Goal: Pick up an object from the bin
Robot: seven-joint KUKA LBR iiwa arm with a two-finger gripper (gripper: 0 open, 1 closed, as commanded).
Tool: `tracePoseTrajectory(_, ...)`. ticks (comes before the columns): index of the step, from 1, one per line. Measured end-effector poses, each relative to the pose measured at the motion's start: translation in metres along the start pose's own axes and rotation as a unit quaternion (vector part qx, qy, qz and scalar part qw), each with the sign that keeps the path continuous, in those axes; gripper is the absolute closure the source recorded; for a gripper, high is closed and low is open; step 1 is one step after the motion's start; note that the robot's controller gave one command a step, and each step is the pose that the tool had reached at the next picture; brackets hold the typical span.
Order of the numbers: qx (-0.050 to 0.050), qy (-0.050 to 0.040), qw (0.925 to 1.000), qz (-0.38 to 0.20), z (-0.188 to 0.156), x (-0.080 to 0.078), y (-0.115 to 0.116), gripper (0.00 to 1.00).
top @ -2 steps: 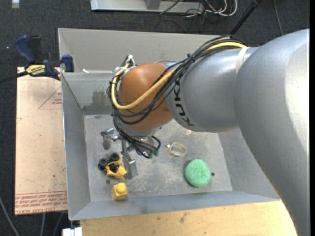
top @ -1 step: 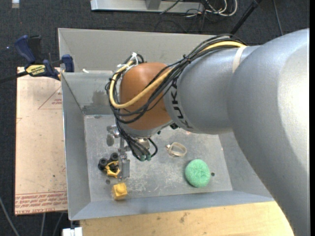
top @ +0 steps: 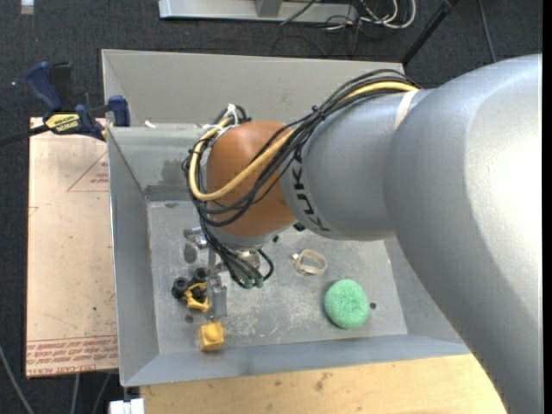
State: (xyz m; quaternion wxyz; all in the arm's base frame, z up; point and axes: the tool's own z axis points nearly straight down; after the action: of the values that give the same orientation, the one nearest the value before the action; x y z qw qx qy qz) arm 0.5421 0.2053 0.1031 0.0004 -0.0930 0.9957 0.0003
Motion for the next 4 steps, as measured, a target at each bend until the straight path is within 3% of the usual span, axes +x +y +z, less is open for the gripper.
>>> tracePoseTrajectory(1,-0.002,-0.0037,0.9999,0.011,0.0291,0.0077,-0.0089,1.00)
tracePoseTrajectory(4,-0.001,-0.0002,0.9999,0.011,0.0220,0.0091,-0.0090,1.00)
